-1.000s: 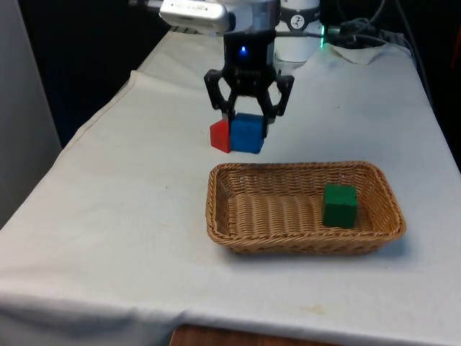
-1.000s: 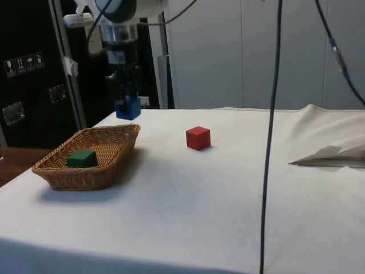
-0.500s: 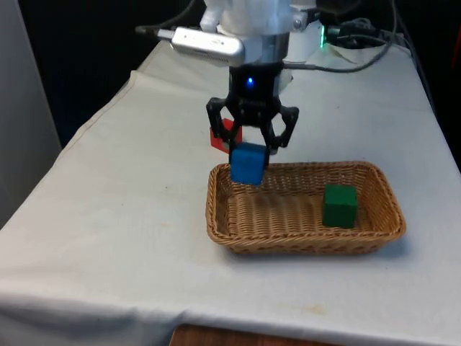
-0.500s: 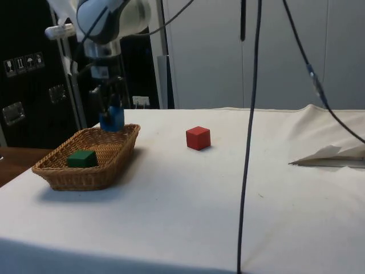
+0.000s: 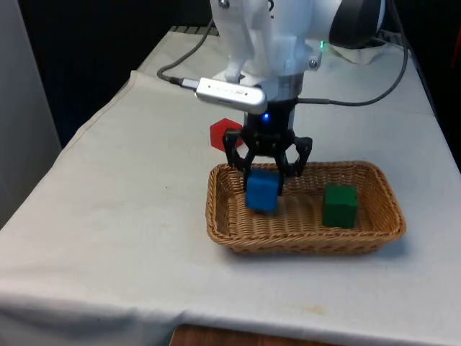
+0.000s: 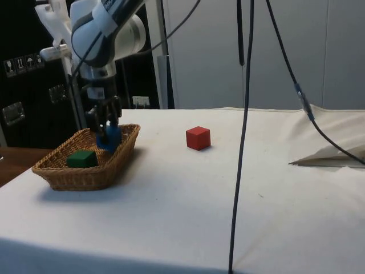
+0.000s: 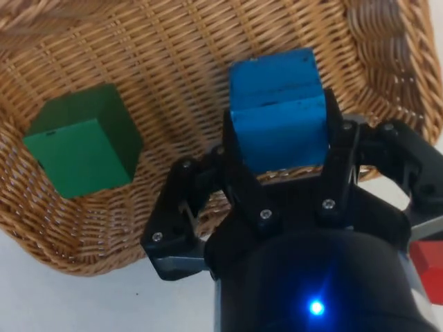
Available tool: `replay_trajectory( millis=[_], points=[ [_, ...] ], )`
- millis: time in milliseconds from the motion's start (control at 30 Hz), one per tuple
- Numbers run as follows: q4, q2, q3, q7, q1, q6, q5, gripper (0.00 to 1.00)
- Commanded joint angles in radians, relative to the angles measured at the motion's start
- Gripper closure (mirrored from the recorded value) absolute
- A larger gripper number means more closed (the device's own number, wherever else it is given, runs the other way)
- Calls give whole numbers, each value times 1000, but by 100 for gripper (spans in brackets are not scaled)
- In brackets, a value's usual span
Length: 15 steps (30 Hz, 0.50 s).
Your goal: Pick up exactly two blocks and place them into the basket.
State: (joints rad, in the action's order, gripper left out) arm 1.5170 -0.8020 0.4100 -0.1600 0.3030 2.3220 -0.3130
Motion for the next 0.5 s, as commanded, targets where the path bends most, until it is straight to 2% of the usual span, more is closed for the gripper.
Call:
replay_trajectory(
  millis=[0, 100, 167, 200, 233, 267, 300, 433, 467],
  points=[
    [-5, -3, -8, -7, -7, 3, -11, 97],
    [-4, -3, -5, -7, -4, 2, -12, 97],
    [-3, -3, -4, -6, -3, 2, -11, 90],
    [-3, -3, -4, -6, -3, 2, -11, 81],
    [-2, -3, -1, -3, -1, 3, -7, 67],
    [-3, -3, -4, -6, -3, 2, -10, 67],
    [-3, -2, -3, -5, -3, 2, -10, 49],
    [-2, -2, -3, -5, -2, 2, -9, 9],
    [-2, -2, -3, -5, -2, 2, -9, 2]
  ],
)
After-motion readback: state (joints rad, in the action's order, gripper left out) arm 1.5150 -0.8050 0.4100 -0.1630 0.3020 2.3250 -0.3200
